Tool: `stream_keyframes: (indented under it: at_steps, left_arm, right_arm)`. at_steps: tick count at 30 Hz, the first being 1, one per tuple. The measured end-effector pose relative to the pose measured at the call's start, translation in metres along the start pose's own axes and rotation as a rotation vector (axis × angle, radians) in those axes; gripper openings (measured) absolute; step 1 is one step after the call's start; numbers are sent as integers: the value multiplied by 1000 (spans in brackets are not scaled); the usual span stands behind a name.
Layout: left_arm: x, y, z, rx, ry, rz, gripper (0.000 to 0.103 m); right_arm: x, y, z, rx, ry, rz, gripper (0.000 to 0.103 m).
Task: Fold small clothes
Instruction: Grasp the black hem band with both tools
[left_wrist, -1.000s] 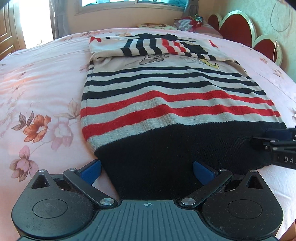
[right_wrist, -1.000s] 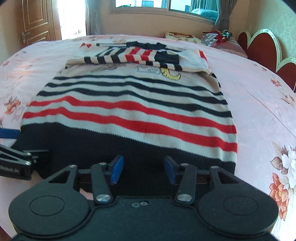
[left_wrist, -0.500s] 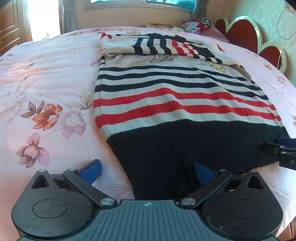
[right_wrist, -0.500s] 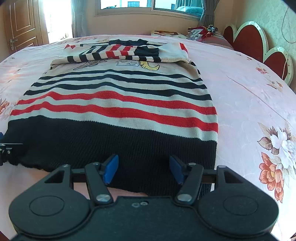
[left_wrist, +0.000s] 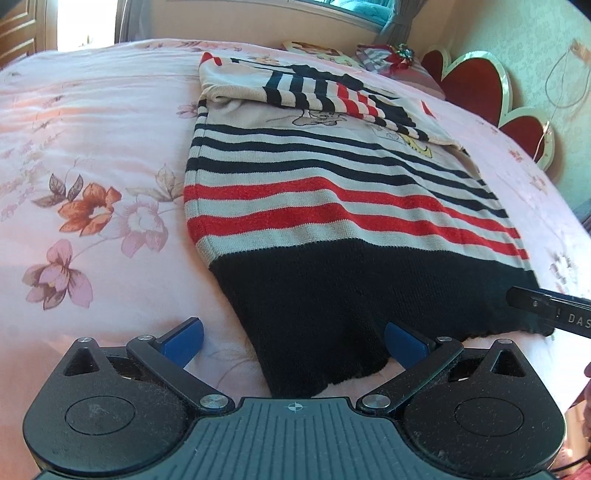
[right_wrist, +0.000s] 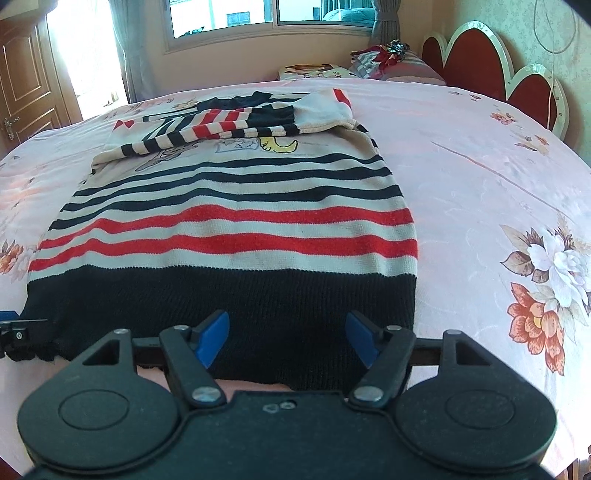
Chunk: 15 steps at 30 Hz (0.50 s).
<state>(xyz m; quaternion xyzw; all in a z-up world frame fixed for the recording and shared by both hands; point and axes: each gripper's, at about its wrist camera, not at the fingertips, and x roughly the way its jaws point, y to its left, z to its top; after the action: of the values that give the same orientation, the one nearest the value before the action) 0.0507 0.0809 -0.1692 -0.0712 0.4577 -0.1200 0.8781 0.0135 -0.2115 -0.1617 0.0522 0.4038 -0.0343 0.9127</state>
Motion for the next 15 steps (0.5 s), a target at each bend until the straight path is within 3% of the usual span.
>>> stream_keyframes:
  at_steps: [2, 4, 8, 10, 13, 14, 15]
  left_arm:
    - [-4, 8, -3, -41, -5, -27, 102]
    - [-6, 12, -4, -76, -13, -35, 90]
    - [-3, 19, 0, -128, -19, -72, 87]
    - [1, 17, 3, -135, -12, -93, 70]
    - [7, 14, 9, -124, 2, -111, 66]
    - [9, 14, 11, -131, 10, -125, 59]
    - [11, 15, 13, -141, 24, -138, 38]
  right_arm:
    - [-4, -4, 1, 6, -9, -9, 69]
    - [-5, -9, 1, 10, -9, -19, 69]
    - [-2, -22, 2, 50, 1, -35, 69]
    - [-2, -31, 3, 91, 1, -43, 69]
    - [-1, -44, 4, 122, 0, -69, 69]
    - [1, -47, 4, 125, 5, -76, 69]
    - [4, -51, 4, 130, 14, -82, 69]
